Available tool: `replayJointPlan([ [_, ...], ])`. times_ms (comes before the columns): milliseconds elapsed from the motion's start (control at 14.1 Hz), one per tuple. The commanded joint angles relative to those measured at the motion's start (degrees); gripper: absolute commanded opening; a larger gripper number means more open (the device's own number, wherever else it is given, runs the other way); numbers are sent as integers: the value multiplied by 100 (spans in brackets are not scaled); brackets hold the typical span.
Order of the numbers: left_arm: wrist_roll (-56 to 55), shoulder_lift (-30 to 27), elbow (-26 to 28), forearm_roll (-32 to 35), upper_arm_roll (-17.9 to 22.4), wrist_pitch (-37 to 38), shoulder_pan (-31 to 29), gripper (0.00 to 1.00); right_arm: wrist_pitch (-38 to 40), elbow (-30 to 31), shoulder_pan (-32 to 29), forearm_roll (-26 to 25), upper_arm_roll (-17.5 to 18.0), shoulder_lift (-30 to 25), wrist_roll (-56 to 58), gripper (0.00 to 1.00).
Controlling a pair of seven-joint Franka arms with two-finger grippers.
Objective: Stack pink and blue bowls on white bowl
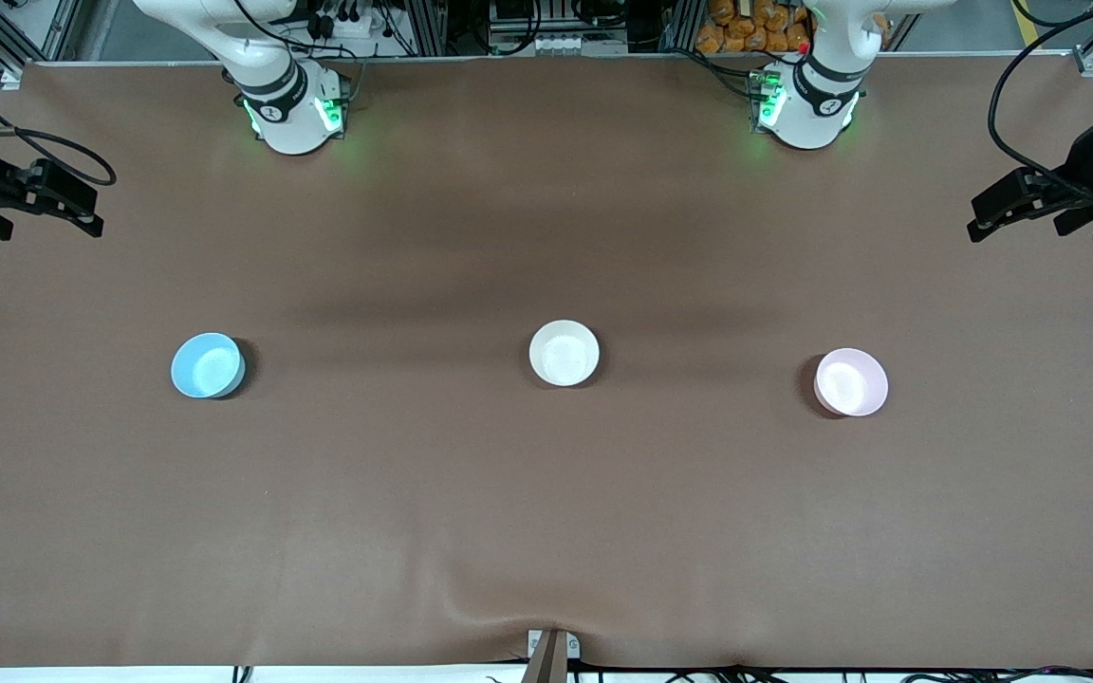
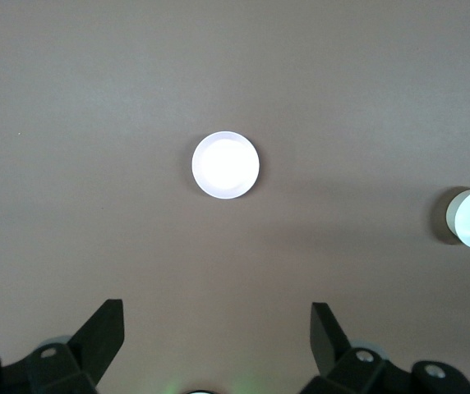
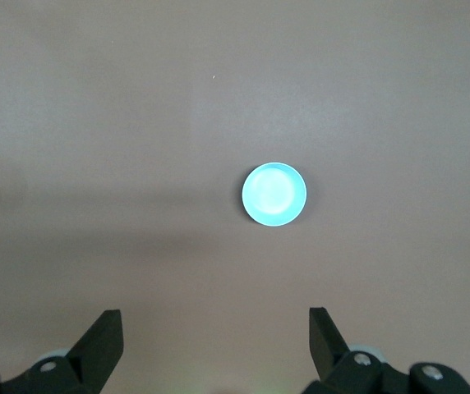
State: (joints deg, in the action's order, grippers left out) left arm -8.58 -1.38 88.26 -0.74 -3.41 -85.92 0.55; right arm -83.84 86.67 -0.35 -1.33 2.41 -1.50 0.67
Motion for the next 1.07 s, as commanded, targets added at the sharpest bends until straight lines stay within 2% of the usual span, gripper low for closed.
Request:
replayJointPlan([
  [0,111,-11,-98,83,7,136,-46,100,8,-45,-26,63,-4,0,-14,100],
  [355,163,85,-116,206,-2,154,-81,100,-1,-45,-26,63,-4,0,-14,100],
  [569,181,410,59,162,-2,41,-326,100,-1,-45,-26,71,-4,0,-14,100],
  [711,181,437,724,127,-11,-668,-529,100,-1,-37,-26,63,-4,0,-23,100],
  [995,190,446,2131,127,-55,-2267,-556,100,8,-45,-26,71,-4,0,-23,100],
])
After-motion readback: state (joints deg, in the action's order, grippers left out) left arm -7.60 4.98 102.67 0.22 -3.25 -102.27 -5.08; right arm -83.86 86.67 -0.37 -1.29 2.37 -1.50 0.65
